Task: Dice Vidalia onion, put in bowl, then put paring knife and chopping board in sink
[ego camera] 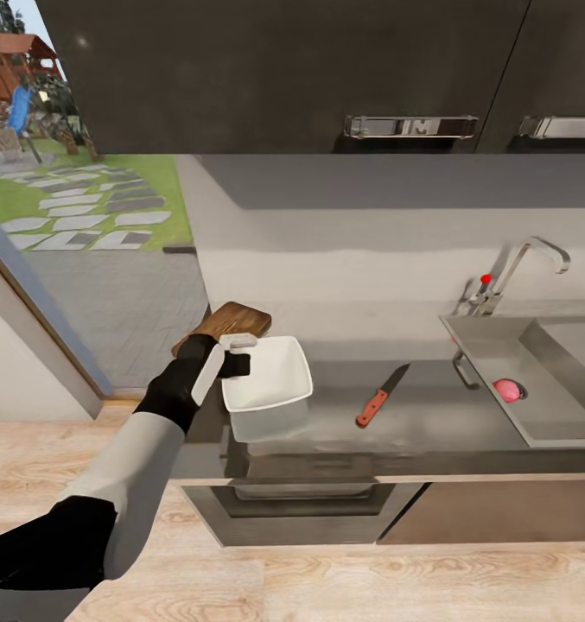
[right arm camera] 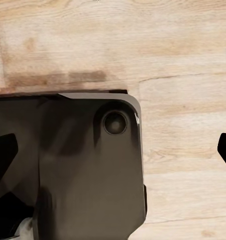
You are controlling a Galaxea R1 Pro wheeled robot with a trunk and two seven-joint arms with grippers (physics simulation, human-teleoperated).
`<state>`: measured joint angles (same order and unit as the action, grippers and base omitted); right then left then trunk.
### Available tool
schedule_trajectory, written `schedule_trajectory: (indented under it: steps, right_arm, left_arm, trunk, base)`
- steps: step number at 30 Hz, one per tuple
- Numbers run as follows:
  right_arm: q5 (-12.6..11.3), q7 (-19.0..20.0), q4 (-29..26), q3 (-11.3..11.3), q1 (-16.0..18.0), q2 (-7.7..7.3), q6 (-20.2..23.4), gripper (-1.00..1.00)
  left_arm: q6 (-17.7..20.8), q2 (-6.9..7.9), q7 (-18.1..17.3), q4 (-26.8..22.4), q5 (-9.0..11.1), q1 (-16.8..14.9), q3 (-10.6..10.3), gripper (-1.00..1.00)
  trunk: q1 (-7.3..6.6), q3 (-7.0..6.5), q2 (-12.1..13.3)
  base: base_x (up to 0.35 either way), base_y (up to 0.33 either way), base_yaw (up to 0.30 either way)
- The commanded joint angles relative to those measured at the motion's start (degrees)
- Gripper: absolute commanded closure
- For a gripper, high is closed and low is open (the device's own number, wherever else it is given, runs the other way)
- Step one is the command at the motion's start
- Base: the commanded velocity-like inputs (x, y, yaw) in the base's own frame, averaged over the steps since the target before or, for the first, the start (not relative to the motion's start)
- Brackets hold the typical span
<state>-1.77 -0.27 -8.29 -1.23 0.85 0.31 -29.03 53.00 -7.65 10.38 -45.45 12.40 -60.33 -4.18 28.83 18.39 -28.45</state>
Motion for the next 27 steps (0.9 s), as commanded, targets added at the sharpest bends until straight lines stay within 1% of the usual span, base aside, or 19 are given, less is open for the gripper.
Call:
schedule_trajectory:
  steps: [1,4,6,8,14,27]
  right_arm:
    - [-0.2,0.0,0.0,-0.1,0.0,0.04,-0.3,-1.0]
    - [-0.2,0.0,0.0,-0.1,0.0,0.04,-0.3,-1.0]
    - [-0.2,0.0,0.0,-0.1,0.0,0.04,-0.3,-1.0]
    - [-0.2,0.0,0.0,-0.1,0.0,0.04,-0.3,-1.0]
    - [-0.2,0.0,0.0,-0.1,0.0,0.02,-0.3,-1.0]
    - [-0.2,0.0,0.0,-0.1,0.0,-0.08,-0.3,-1.0]
  left_arm:
    - [0.4,0.0,0.4,-1.1,0.8,0.0,0.1,1.0]
    - [0.4,0.0,0.4,-1.4,1.2,0.0,0.1,1.0]
    - [0.4,0.0,0.4,-1.5,1.8,0.0,0.1,1.0]
    - [0.4,0.0,0.4,-1.5,3.1,0.0,0.1,1.0]
    - [0.3,0.05,0.4,-1.6,4.3,0.0,0.1,1.0]
    - [0.3,0.09,0.4,-1.6,4.4,0.0,0.1,1.0]
  trunk:
    - [0.02,0.0,-0.1]
    - [0.02,-0.27,-0.1]
    - [0.02,-0.45,-0.1]
    - [0.02,-0.63,-0.1]
    - [0.02,-1.17,-0.1]
    - [0.02,-2.35,-0.1]
  base:
    - [0.0,0.022,0.0]
    - [0.0,0.083,0.0]
    - [0.0,0.138,0.0]
    - [-0.007,0.181,0.0]
    - [-0.05,0.21,0.0]
    - [-0.082,0.245,0.0]
